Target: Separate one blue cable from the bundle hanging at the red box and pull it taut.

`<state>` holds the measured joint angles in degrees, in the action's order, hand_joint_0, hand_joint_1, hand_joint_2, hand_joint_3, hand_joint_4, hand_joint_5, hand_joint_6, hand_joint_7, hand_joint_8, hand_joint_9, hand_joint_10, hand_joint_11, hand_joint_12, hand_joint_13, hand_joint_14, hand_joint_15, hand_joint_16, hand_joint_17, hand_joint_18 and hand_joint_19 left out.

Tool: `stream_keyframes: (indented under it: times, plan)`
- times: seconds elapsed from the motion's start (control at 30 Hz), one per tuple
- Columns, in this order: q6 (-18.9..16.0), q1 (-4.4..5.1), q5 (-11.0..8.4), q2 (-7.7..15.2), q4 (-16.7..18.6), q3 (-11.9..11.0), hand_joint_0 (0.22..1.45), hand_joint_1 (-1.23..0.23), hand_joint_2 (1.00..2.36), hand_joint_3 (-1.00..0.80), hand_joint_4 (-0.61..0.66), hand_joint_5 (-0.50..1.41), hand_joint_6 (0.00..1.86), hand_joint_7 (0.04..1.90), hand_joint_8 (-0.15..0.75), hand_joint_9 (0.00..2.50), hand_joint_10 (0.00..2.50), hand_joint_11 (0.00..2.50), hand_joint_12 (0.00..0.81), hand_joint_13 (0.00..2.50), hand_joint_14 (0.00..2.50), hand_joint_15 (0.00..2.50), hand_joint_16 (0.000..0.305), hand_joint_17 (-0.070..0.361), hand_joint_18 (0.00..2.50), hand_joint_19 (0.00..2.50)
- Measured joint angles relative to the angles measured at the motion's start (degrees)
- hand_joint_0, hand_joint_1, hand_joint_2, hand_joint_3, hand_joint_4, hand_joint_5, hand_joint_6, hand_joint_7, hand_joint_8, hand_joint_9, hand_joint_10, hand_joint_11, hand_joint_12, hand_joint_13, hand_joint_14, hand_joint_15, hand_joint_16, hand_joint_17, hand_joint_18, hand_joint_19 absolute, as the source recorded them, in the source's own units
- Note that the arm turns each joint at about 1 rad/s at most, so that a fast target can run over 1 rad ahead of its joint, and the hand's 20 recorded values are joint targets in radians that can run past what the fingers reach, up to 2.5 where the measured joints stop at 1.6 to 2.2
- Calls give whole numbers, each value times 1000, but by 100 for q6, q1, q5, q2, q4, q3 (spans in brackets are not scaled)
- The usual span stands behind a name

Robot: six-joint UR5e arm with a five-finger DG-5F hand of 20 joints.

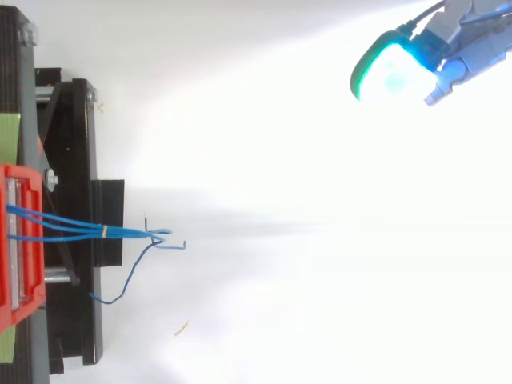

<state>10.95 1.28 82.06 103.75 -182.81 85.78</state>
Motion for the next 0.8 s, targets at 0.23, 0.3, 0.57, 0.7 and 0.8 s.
stream_keyframes:
  times: [0.23, 0.3, 0.57, 0.7, 0.8]
  plan:
    - [-45, 2, -198, 9, 692, 0, 524, -809, 1000, -500, 166, -259, 502, 719, 243, 234, 0, 0, 327, 298, 0, 55, 40, 90, 219, 0]
    - [-53, 3, -257, 29, 846, 0, 525, -810, 1000, -500, 164, -259, 501, 714, 240, 225, 0, 0, 324, 283, 1, 43, 39, 89, 212, 0]
    - [-186, 11, -316, 149, 1102, 0, 512, -767, 1000, -500, 168, -258, 502, 716, 245, 232, 0, 0, 321, 262, 1, 26, 39, 88, 180, 0]
    - [-294, 17, -321, 225, 1241, 0, 511, -757, 1000, -500, 175, -255, 502, 718, 255, 250, 0, 0, 322, 264, 0, 34, 39, 89, 181, 0]
    - [-336, 26, -321, 309, 1306, 0, 511, -748, 1000, -500, 184, -251, 502, 720, 259, 281, 0, 16, 323, 279, 0, 38, 39, 88, 189, 0]
